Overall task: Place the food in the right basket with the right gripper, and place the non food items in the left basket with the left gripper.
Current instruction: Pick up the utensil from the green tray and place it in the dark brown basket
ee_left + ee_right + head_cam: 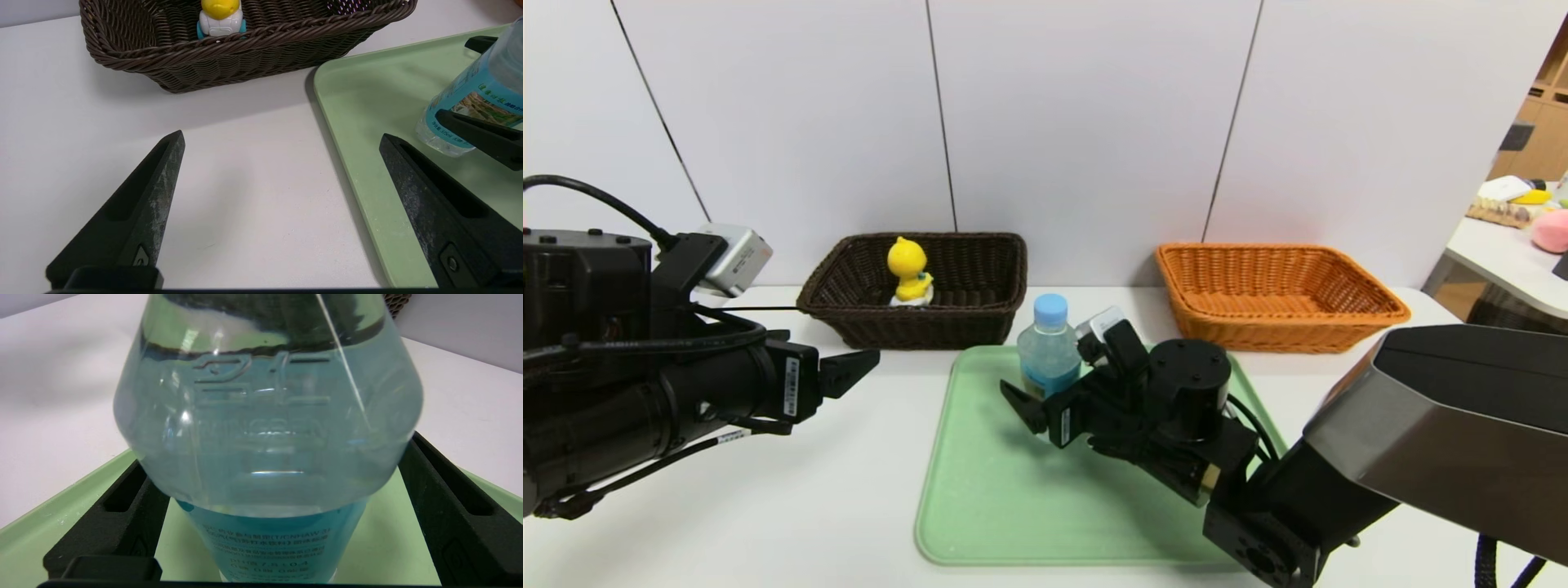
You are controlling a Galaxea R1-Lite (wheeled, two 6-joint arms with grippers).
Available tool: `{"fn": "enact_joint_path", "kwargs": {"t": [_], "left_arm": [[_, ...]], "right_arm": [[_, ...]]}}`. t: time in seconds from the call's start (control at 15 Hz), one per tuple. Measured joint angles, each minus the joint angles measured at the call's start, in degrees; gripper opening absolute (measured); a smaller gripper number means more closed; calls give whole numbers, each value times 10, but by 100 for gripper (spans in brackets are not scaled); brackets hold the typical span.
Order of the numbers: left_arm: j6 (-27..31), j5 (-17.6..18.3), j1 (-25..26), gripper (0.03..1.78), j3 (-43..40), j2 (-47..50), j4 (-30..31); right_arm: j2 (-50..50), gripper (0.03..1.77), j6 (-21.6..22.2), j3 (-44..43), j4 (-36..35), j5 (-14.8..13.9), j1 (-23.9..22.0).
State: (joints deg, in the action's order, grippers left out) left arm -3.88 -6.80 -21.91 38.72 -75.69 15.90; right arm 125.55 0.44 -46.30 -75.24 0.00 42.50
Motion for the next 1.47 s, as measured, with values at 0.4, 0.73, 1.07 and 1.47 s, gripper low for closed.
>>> {"fn": "enact_joint_path", "kwargs": {"t": [0.4, 0.73, 1.07, 1.47], "left_arm": [[-1, 4, 0, 169, -2, -6, 2], [-1, 5, 1, 169, -2, -11, 2], [-1, 4, 1, 169, -2, -16, 3], [-2, 4, 1, 169, -4, -22, 2]], "right_arm": [[13, 119, 7, -19, 0, -3, 0], [17, 86, 7, -21, -1, -2, 0], [7, 86, 7, -21, 3, -11, 2], [-80, 86, 5, -30, 99, -65, -1]]}}
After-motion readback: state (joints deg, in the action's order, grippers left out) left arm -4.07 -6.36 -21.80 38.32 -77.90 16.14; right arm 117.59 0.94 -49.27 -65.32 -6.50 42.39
